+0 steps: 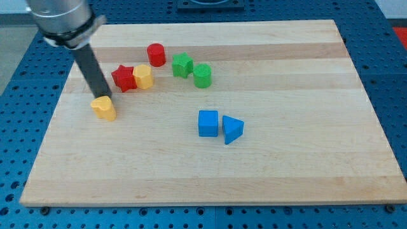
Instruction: Place red star to the left of red circle
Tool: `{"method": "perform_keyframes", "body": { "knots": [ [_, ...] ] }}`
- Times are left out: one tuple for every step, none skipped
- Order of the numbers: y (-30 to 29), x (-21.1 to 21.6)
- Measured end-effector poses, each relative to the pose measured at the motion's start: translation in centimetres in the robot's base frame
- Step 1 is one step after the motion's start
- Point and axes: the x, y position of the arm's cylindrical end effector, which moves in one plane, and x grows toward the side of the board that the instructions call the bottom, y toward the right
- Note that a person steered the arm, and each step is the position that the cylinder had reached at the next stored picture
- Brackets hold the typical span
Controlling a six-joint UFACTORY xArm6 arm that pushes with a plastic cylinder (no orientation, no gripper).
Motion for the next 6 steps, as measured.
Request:
{"method": "perform_keyframes", "body": {
  "knots": [
    [0.1,-3.4],
    [3.3,-4.3],
    [1.4,-4.2],
    [4.5,-2.3],
    [7.5,-2.4],
    [5.3,-6.1]
  ]
}}
